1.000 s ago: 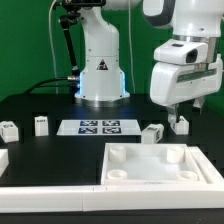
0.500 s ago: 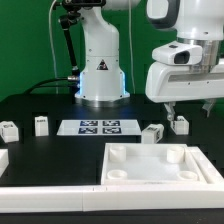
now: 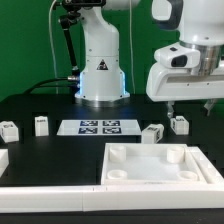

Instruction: Assemble square table

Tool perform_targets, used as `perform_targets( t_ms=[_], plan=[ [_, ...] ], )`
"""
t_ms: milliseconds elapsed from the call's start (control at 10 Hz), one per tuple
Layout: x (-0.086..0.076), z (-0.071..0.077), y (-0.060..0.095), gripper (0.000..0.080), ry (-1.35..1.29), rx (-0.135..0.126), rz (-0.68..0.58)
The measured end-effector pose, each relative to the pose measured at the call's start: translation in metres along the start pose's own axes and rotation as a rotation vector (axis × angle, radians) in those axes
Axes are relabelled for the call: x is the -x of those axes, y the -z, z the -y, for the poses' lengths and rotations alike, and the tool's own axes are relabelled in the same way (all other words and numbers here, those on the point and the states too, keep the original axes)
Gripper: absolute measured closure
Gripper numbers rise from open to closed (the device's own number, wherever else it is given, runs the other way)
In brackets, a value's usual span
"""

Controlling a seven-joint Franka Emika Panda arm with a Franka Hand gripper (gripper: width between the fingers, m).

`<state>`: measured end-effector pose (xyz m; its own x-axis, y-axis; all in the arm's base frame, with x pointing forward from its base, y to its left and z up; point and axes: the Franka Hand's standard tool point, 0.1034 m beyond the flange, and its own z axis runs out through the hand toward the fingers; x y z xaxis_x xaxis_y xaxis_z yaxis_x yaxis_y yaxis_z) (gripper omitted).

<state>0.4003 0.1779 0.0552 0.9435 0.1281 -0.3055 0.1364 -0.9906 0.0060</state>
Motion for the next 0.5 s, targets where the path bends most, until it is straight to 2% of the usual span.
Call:
perform_targets(
  t_ms=[200,300,500],
  plan=[
    [0.004,0.009,-0.014,0.0151,-0.023,-0.018,0.151],
    [0.005,0.01,-0.018,0.0151,-0.04,-0.037,0.231],
    [0.007,0.008,-0.02,0.0151,-0.041,-0.026,0.376]
  ],
)
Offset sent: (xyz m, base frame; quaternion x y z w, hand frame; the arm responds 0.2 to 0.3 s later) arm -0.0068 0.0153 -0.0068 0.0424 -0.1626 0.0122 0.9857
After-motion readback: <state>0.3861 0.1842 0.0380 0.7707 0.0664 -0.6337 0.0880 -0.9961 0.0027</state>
